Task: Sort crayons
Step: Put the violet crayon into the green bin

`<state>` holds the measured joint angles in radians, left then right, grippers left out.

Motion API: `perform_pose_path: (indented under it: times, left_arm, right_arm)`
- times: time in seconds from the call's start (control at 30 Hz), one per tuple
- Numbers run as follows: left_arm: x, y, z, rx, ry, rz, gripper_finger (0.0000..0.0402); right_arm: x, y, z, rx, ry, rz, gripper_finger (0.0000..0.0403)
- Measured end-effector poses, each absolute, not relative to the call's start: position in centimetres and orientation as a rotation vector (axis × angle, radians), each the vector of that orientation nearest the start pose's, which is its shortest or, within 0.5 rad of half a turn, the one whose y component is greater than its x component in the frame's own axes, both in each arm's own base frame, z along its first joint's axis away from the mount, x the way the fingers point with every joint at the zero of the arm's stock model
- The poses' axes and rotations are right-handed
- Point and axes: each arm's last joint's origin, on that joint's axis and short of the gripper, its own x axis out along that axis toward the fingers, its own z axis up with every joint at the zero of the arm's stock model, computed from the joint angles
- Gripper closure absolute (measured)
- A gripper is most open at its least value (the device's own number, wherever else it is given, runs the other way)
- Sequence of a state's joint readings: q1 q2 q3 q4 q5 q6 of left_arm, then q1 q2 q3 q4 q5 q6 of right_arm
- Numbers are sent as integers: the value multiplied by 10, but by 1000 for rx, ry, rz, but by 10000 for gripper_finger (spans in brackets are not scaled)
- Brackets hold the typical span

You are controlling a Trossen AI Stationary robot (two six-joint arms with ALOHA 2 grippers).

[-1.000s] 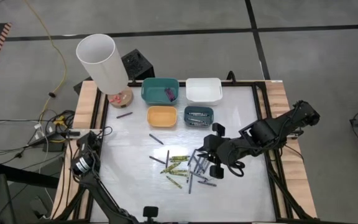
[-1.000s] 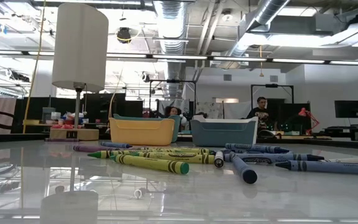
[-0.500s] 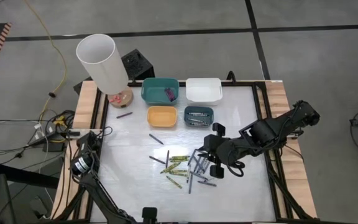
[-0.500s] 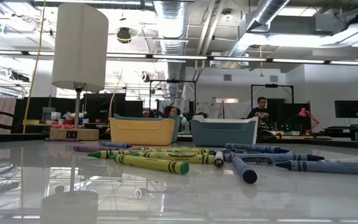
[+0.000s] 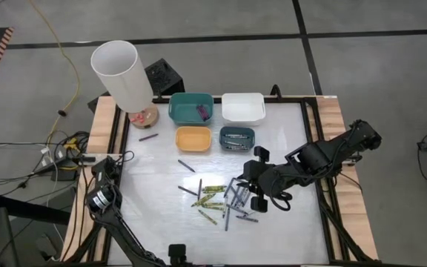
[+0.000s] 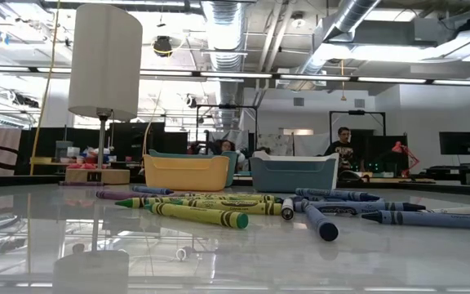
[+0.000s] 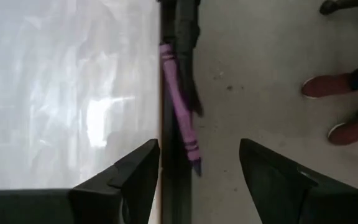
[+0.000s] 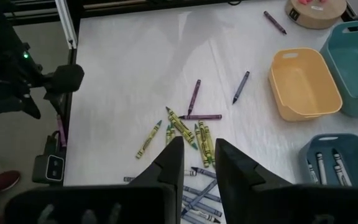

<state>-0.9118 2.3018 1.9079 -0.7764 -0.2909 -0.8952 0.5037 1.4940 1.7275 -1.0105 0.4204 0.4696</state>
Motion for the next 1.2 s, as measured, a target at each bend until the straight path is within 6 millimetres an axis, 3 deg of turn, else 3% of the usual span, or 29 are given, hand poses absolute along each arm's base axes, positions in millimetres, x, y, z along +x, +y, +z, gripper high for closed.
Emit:
perform_pose_path:
  times: [0.53, 1.07, 1.2]
  left_arm:
    - [301, -376, 169, -90, 1086, -43, 227]
    - [301, -377, 170, -83, 1071, -43, 229]
    - [302, -378, 159, -73, 1088, -39, 229]
  right_arm:
    - [261, 130, 416, 106, 691, -85, 316]
    - [261, 130, 416, 106, 691, -86, 316]
    - [261, 130, 416, 106, 691, -86, 316]
